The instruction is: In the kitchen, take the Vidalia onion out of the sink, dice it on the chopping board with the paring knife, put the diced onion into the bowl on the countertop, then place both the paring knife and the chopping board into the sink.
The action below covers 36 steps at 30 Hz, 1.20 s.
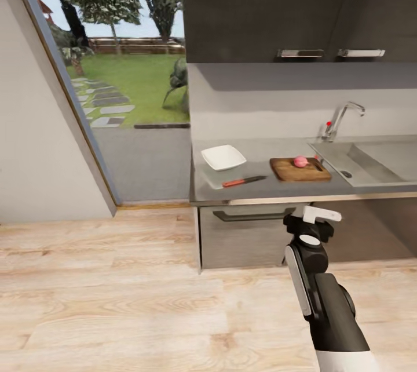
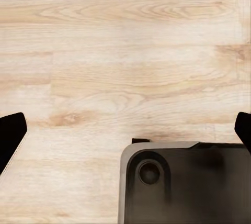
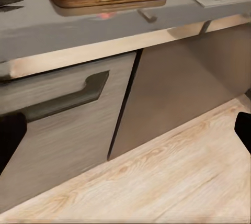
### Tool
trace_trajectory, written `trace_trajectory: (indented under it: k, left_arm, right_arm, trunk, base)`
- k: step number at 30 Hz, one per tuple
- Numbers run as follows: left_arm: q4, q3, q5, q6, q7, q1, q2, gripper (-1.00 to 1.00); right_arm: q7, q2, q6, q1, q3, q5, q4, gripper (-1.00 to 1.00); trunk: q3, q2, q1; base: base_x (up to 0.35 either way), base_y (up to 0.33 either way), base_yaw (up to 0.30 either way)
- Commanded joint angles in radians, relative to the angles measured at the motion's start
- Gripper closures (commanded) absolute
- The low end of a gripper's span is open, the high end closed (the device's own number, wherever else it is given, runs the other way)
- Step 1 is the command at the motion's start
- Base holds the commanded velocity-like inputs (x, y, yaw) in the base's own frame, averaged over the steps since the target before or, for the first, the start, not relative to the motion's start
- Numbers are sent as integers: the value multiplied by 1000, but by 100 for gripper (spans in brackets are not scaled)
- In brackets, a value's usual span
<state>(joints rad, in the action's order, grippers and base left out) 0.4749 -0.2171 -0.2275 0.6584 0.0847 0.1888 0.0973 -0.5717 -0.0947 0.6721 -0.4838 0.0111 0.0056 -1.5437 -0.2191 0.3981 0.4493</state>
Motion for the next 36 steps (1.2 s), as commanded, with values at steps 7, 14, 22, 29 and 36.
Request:
trace_trajectory:
  k: [7, 14, 22, 29, 36]
  left_arm:
    - [2, -8, -4, 1, 9, 0, 1, -100]
    - [2, -8, -4, 1, 10, 0, 1, -100]
    - [1, -8, -4, 0, 10, 0, 1, -100]
    - [1, -8, -4, 0, 12, 0, 1, -100]
    - [1, -8, -4, 1, 12, 0, 1, -100]
  right_arm:
    - [-7, 0, 39, -2, 1, 0, -7, -100]
    - [-7, 0, 43, -2, 0, -4, -9, -100]
    - [-7, 0, 43, -2, 0, -4, -10, -100]
    - [-7, 0, 43, -2, -2, -4, -10, -100]
    - [-7, 0, 43, -2, -2, -4, -10, -100]
  trunk:
    - [-2, 2, 1]
    - [-2, 2, 1]
    - [-2, 2, 1]
    - [-2, 2, 1]
    - [-2, 2, 1]
  base:
    - [47, 279, 0]
    - [176, 268, 0]
    - [264, 222, 0]
    - [313, 63, 0]
    - [325, 6, 0]
